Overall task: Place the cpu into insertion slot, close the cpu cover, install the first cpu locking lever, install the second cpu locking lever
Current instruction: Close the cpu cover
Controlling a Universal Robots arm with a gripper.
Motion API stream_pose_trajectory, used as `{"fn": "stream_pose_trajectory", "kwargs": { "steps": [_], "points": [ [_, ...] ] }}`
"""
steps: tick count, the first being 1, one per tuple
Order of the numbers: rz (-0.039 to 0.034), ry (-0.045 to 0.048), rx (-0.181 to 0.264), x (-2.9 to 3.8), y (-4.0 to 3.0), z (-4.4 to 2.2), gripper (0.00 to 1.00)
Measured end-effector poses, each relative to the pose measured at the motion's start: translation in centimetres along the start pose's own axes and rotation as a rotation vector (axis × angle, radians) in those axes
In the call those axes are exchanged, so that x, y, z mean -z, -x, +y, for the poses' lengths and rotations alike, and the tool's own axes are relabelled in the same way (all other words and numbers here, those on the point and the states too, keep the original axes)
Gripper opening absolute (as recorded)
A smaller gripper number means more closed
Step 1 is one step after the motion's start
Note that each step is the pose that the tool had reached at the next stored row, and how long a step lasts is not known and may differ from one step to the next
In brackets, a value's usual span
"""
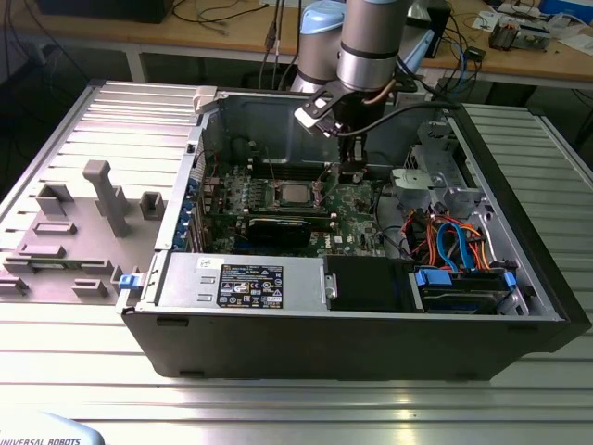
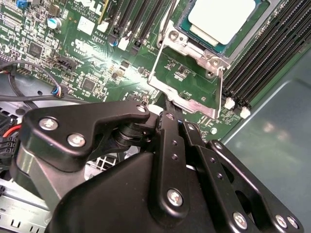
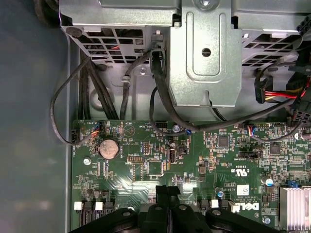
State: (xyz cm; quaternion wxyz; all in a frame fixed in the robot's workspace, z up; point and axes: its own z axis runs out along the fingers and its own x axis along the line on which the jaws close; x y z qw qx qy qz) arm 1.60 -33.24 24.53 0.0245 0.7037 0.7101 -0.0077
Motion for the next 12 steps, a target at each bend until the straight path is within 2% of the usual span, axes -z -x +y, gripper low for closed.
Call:
{"fn": "stream_pose_trajectory", "kwargs": {
  "steps": [4, 12],
  "points": [
    [0.0001, 0.0, 0.0, 0.01, 0.0, -0.46, 0.11],
    [0.0, 0.0, 0.0, 0.02, -0.01, -0.85, 0.11]
  ]
}}
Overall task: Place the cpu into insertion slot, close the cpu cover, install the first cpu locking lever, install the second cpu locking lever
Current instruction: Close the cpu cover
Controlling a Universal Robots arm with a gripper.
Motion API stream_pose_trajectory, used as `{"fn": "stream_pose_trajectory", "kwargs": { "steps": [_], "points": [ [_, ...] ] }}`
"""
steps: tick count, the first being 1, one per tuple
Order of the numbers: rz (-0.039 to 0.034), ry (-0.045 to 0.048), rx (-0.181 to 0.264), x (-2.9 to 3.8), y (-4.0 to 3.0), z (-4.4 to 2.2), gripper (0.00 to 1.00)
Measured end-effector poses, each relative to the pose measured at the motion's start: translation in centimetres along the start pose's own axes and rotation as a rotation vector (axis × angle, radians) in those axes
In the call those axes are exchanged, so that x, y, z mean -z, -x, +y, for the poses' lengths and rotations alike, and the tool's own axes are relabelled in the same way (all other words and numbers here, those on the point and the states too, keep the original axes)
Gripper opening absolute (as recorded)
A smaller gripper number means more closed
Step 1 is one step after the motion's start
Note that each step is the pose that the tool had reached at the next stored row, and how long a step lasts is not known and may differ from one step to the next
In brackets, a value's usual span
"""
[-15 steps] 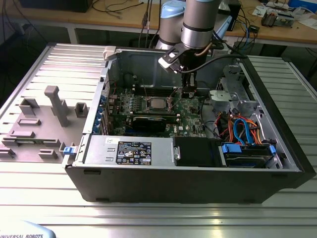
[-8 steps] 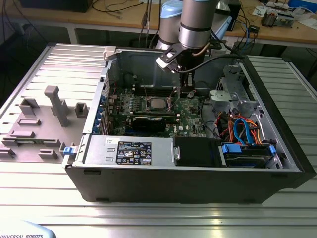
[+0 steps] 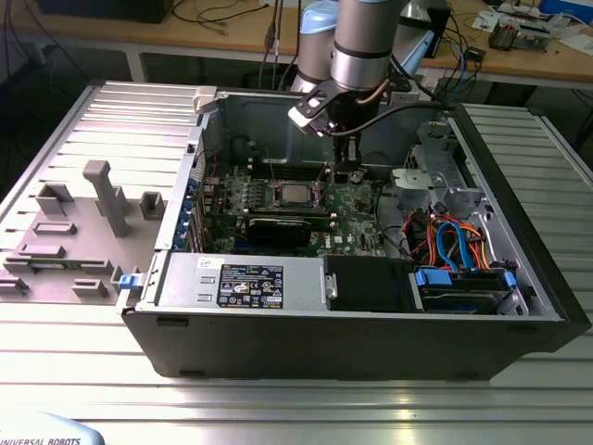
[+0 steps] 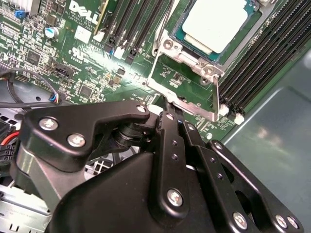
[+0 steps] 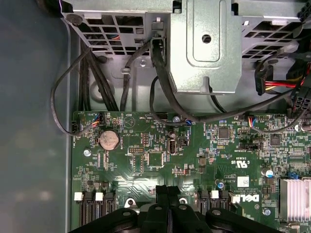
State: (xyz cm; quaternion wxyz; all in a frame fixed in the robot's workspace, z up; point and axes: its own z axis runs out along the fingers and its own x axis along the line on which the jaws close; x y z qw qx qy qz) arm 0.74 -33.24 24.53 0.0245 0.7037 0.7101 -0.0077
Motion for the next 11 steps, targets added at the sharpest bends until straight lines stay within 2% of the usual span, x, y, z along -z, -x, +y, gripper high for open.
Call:
{"fn": "stream_pose_trajectory", "kwargs": {
  "steps": [11],
  "points": [
    [0.0, 0.0, 0.0, 0.0, 0.0, -0.19, 0.11]
  ]
}}
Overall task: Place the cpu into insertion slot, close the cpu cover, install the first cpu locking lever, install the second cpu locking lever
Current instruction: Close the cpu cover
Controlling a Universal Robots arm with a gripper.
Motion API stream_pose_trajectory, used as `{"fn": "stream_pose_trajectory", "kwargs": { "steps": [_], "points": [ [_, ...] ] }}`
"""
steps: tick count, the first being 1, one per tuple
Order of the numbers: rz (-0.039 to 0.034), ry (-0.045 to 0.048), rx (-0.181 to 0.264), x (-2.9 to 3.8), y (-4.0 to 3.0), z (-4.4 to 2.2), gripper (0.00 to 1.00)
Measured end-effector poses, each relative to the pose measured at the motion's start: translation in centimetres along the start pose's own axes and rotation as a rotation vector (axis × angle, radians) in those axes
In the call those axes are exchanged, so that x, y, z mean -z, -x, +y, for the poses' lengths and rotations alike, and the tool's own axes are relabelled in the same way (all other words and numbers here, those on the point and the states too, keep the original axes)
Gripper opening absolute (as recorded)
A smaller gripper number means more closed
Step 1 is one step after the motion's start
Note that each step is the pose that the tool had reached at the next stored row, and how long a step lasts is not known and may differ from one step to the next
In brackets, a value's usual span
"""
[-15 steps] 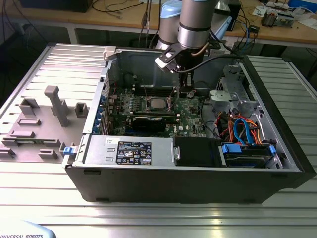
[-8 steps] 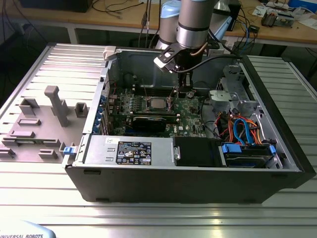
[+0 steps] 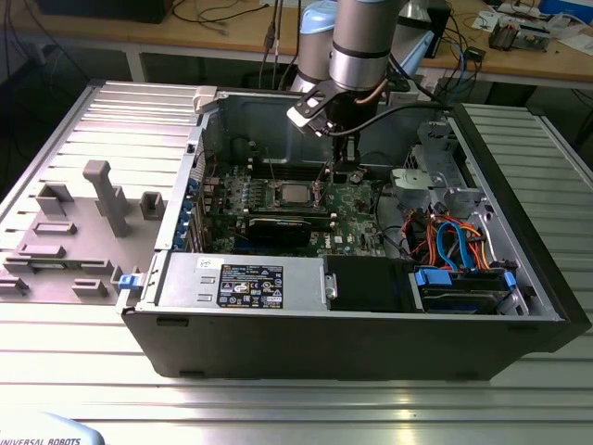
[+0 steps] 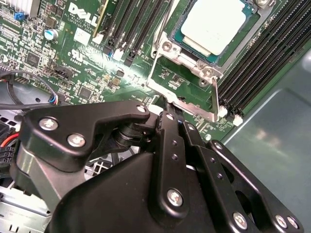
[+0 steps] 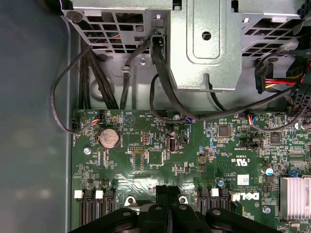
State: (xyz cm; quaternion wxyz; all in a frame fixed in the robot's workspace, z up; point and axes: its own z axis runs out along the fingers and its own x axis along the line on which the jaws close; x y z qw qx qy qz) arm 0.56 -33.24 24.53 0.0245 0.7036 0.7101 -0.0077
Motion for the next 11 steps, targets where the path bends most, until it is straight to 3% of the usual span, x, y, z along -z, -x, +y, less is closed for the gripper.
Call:
{"fn": "stream_pose_trajectory", "kwargs": {
  "steps": [11],
  "points": [
    [0.0, 0.0, 0.0, 0.01, 0.0, -0.26, 0.11]
  ]
}}
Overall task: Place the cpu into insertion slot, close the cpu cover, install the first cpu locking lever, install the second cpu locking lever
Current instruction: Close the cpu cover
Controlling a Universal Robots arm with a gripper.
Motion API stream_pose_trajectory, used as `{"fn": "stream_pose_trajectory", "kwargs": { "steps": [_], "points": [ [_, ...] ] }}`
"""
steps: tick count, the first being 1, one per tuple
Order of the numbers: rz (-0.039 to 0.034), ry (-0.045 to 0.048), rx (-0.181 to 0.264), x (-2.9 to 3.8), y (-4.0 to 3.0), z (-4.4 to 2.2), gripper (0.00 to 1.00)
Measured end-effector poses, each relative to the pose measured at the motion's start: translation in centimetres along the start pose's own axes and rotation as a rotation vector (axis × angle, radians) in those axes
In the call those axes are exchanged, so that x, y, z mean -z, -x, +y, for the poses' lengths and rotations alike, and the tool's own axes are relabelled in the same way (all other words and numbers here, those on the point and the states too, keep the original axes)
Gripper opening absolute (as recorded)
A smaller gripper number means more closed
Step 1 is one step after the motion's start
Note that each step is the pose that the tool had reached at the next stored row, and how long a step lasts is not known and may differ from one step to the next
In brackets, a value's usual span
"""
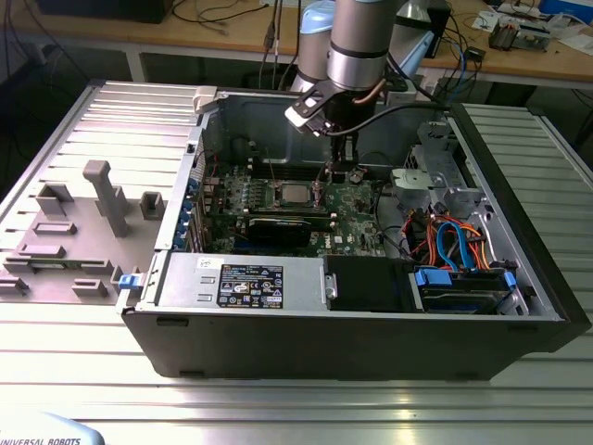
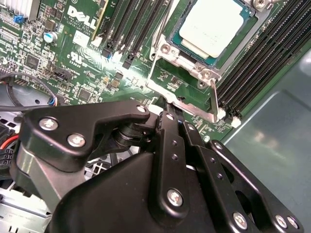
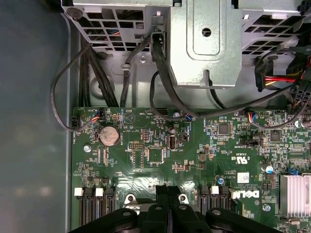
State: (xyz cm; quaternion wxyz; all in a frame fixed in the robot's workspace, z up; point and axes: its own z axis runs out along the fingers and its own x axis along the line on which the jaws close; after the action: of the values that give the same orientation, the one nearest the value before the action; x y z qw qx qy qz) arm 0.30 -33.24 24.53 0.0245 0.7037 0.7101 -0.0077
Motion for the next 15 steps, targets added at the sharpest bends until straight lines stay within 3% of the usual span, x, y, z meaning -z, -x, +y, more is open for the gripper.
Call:
{"fn": "stream_pose_trajectory", "kwargs": {
  "steps": [15],
  "points": [
    [0.0001, 0.0, 0.0, 0.01, -0.01, -0.45, 0.11]
  ]
}}
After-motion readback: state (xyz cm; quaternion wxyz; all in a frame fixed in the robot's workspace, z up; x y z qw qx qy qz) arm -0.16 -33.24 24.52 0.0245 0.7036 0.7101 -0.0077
